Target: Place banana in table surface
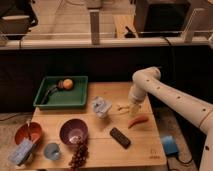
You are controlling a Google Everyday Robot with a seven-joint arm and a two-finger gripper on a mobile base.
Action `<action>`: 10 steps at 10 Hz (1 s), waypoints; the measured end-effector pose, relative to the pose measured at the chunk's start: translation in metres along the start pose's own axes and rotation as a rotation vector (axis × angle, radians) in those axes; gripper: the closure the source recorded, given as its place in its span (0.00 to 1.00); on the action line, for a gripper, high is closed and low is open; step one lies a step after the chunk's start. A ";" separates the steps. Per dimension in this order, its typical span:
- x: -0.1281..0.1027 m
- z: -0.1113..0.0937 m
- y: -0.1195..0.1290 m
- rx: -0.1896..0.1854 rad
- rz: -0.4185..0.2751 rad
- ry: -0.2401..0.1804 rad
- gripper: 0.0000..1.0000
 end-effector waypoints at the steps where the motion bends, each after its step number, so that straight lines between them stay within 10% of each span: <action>1: -0.002 0.001 -0.001 0.005 -0.003 -0.015 0.20; 10: 0.014 0.020 -0.036 0.125 -0.052 -0.043 0.20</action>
